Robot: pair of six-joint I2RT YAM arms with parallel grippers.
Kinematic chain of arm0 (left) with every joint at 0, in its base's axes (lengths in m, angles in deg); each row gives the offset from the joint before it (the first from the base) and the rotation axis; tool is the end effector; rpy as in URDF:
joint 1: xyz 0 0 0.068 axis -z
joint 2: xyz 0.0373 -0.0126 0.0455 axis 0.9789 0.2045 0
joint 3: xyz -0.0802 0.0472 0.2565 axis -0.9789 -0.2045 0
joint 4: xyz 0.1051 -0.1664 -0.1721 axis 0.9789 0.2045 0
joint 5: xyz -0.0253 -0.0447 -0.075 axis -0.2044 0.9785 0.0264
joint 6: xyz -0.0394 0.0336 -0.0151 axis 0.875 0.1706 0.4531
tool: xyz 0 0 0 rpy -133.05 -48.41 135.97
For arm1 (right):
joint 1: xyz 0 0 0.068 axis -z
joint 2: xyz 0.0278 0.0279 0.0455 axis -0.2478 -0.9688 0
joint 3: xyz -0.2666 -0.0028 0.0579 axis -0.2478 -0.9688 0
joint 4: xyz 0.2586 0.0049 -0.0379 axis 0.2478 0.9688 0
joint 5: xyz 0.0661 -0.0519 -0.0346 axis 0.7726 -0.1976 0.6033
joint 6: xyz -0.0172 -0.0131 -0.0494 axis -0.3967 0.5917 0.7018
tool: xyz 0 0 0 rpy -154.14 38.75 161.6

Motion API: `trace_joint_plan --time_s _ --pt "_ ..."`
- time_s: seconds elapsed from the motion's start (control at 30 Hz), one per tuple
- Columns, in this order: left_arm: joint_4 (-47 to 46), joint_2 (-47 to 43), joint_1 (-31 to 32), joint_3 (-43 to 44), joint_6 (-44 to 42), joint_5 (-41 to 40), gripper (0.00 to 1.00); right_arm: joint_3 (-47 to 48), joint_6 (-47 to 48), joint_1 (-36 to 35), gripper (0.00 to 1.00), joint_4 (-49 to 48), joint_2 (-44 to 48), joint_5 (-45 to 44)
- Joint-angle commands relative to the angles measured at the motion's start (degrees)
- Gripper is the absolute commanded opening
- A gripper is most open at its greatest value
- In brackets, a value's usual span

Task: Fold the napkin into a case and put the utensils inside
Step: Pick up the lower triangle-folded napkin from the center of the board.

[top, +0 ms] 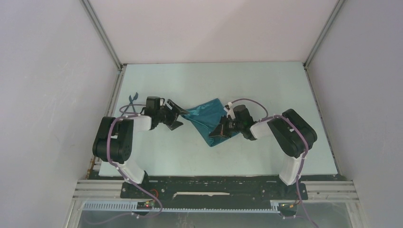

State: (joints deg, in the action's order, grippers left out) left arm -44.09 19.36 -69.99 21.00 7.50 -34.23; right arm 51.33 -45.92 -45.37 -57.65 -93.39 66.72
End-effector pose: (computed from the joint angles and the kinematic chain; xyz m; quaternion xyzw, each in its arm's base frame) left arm 0.3029 -0.0610 0.1341 -0.3285 0.8403 -0.3994 0.1627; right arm 0.2747 0.1910 0.1102 -0.0080 0.8588 0.4956 0.1296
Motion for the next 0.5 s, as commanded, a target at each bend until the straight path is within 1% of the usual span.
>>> trace_joint_plan --time_s 0.0,0.07,0.2,0.23,0.3,0.33,0.47 --pt "4.9 0.6 1.3 4.8 -3.6 -2.8 0.79 -1.4 -1.5 1.8 0.0 -6.1 2.2 1.3" --pt "7.2 2.1 2.0 7.1 -4.4 -3.2 0.74 -1.4 -1.5 2.4 0.0 -6.4 2.0 1.8" --pt "8.8 2.8 3.2 9.6 -4.9 -4.8 0.57 -1.4 -0.8 2.5 0.0 -6.1 2.1 1.9" --pt "10.8 2.6 3.4 10.3 -5.4 -5.5 0.53 -1.4 -0.6 2.4 0.0 -6.0 2.3 1.8" --pt "13.6 2.1 3.9 11.7 -6.6 -7.6 0.48 -1.4 -0.2 2.5 0.0 -5.6 2.6 1.8" --pt "14.8 1.9 4.1 12.3 -7.0 -8.3 0.43 -1.4 0.1 2.5 0.0 -5.3 2.7 1.7" --pt "16.6 2.0 5.1 14.6 -7.4 -9.5 0.31 -1.5 0.6 2.5 0.0 -4.3 3.1 1.1"
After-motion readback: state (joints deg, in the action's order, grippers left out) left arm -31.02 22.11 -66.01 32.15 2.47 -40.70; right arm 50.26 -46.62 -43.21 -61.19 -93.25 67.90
